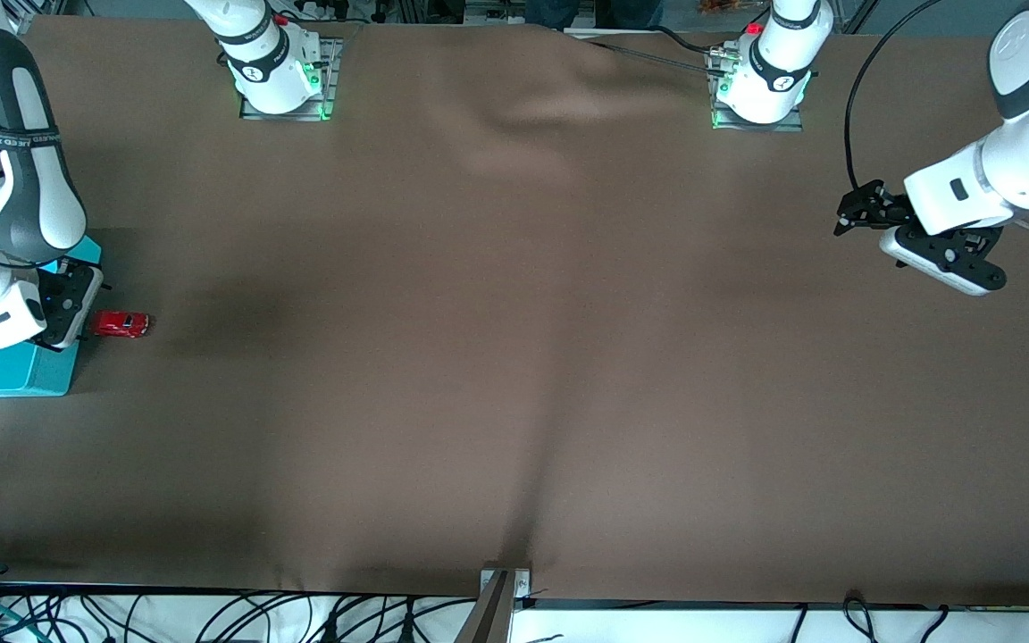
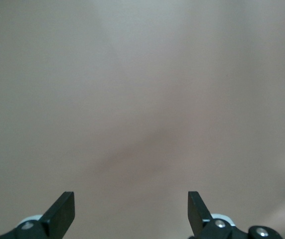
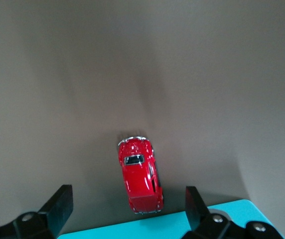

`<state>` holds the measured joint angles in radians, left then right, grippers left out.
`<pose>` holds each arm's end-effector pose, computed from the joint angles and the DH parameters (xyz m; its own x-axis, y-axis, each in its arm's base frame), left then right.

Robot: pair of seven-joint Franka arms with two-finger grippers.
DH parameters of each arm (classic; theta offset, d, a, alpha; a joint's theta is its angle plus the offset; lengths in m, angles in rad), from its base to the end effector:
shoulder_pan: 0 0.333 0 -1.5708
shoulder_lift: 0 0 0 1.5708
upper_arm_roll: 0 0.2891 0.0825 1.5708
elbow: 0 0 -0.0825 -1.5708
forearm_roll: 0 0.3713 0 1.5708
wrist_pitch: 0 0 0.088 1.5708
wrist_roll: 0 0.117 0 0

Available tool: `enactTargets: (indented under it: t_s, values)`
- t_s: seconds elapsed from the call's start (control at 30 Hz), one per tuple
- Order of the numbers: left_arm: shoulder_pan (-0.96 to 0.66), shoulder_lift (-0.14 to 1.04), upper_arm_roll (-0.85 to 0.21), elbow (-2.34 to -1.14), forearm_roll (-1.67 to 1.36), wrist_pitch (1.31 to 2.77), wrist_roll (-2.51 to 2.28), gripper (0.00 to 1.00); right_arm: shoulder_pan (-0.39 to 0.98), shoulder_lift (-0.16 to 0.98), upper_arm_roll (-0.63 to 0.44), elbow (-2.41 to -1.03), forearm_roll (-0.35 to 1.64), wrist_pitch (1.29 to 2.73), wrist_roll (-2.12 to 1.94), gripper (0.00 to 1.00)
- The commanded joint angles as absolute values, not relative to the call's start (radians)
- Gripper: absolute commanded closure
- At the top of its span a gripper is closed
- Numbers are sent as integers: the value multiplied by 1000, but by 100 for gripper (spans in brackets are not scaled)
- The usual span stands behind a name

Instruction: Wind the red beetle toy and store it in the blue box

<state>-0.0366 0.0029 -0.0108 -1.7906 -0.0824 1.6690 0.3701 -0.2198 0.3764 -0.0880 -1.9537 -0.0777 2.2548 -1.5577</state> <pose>0.5355 -0.0343 0.4936 0.9138 -0.3967 -0.0870 -0.3857 -0.9148 0.1199 0.5601 -0.1798 0.2535 0.2572 0.9622 -0.0895 0.9615 -0.2640 -0.0757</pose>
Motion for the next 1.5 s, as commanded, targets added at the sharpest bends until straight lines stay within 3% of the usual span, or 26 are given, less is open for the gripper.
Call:
enactTargets:
  t_s: [0.0,0.3,0.5,0.63,0.8,0.97,1.2,1.47]
  values:
    - [-54,20,-3,-1657,-57,1524,233,0,-264,368,-80,-2065,-77,2393,-1620,0]
    - [-67,69,-6,-1439,24,1327,89,0,-301,462,-77,-2065,-77,2528,-1715,0]
    - [-75,72,-9,-1413,31,1304,61,0,-302,469,-74,-2065,-78,2554,-1766,15]
    - [-61,69,-8,-1390,29,1304,32,0,-302,469,-71,-2065,-78,2556,-1787,19]
    - [-63,71,-9,-1388,15,1305,28,0,-302,472,-71,-2065,-78,2568,-1815,38]
    - [-72,72,-11,-1388,14,1305,28,0,-304,483,-71,-2065,-78,2580,-1819,45]
    - [-64,74,-11,-1408,15,1312,31,0,-301,474,-46,-2059,-78,2571,-1842,71]
    - [-43,94,-5,-1393,-14,1309,22,0,-299,420,-6,-2026,-69,2481,-1836,74]
